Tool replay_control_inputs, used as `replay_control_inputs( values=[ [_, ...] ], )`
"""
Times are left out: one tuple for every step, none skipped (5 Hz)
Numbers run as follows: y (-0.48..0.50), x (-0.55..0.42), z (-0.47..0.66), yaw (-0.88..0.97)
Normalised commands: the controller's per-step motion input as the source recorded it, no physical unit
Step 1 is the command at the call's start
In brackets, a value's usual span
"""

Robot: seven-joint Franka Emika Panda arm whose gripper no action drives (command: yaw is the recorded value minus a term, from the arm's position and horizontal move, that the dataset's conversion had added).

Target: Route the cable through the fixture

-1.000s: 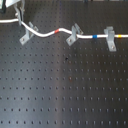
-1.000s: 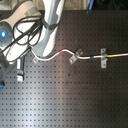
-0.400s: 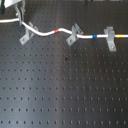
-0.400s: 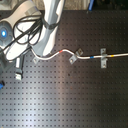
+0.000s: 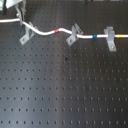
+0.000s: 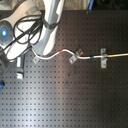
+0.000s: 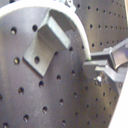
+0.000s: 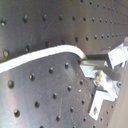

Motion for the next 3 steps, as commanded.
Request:
replay_control_inputs(
  values=[
    [-0.454, -0.194, 0.01, -0.51],
    [-0.218, -0.178, 0.01, -0.20],
    [-0.052, -0.007, -0.06, 0.00]
  ],
)
